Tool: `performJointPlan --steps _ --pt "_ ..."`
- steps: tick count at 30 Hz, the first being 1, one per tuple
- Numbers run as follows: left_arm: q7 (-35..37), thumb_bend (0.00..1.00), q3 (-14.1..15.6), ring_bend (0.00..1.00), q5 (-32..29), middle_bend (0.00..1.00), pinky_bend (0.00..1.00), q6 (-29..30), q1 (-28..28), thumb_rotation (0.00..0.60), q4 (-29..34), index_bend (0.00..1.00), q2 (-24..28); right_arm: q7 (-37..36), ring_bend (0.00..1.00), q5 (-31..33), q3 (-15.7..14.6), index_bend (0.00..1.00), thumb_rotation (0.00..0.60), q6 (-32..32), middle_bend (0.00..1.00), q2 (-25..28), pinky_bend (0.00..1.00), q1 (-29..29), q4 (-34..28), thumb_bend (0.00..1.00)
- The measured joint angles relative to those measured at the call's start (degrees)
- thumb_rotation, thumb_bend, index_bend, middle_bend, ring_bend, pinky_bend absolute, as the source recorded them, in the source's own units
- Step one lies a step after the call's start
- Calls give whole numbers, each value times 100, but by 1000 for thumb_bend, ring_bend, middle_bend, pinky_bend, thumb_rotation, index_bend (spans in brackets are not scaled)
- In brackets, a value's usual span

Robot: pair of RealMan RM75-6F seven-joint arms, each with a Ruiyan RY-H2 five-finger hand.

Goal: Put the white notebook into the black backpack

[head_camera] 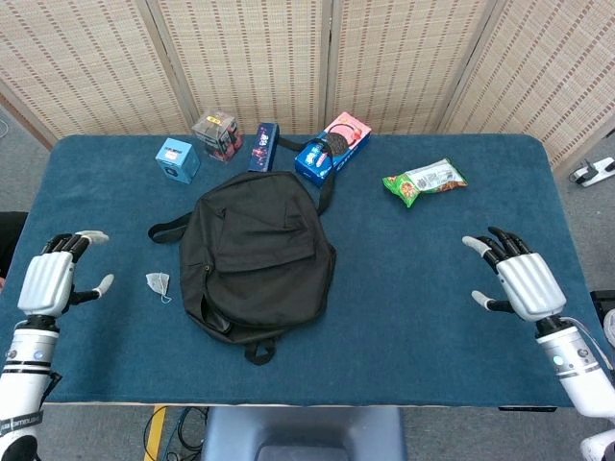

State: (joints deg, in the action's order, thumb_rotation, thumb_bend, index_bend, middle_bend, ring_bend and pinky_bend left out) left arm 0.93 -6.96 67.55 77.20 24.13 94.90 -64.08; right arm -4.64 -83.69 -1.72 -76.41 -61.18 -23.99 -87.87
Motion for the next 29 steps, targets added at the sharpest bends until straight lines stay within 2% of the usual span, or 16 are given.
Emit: performJointPlan --steps 9,18,29 --pt "-123 283 234 204 302 202 110 797 -761 600 -78 302 24 58 80 -33 -100 179 600 -163 180 210 143 467 -291 175" --pt "-676 284 418 176 235 174 77 1073 -1301 600 253 258 123 300 80 -190 -87 179 600 -513 180 82 143 823 -231 146" --pt "-903 283 398 176 388 173 77 1308 -1602 600 579 258 87 730 80 -268 27 179 600 -956 180 -38 143 1229 -192 138"
